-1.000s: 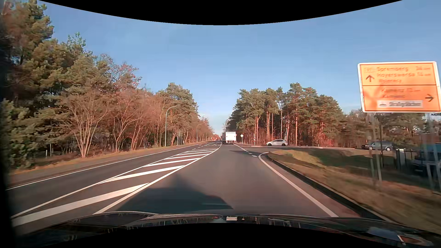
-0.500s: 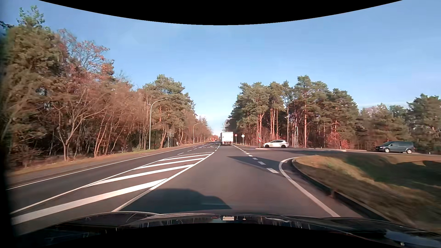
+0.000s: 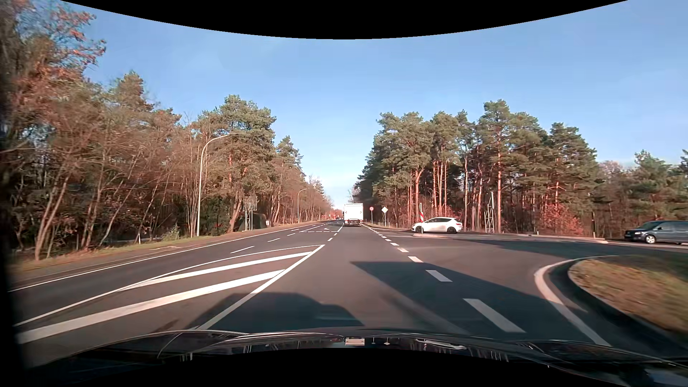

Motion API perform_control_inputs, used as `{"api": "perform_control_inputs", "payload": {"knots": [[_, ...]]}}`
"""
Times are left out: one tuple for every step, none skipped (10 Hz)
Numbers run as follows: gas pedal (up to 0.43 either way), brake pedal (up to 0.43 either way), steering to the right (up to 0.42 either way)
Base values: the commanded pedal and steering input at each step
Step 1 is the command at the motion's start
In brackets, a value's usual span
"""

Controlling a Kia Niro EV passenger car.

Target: Follow the waypoints while adhering to traffic rules and regulations

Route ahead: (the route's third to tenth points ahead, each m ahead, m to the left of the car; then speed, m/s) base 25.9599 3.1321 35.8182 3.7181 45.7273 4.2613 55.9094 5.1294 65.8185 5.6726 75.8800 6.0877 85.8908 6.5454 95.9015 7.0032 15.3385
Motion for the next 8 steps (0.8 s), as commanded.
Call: {"api": "perform_control_inputs", "payload": {"knots": [[0.079,0.000,-0.008],[0.079,0.000,-0.009],[0.079,0.000,-0.009],[0.079,0.000,-0.009],[0.079,0.000,-0.009],[0.079,0.000,-0.009],[0.079,0.000,-0.009],[0.067,0.000,-0.009]]}}
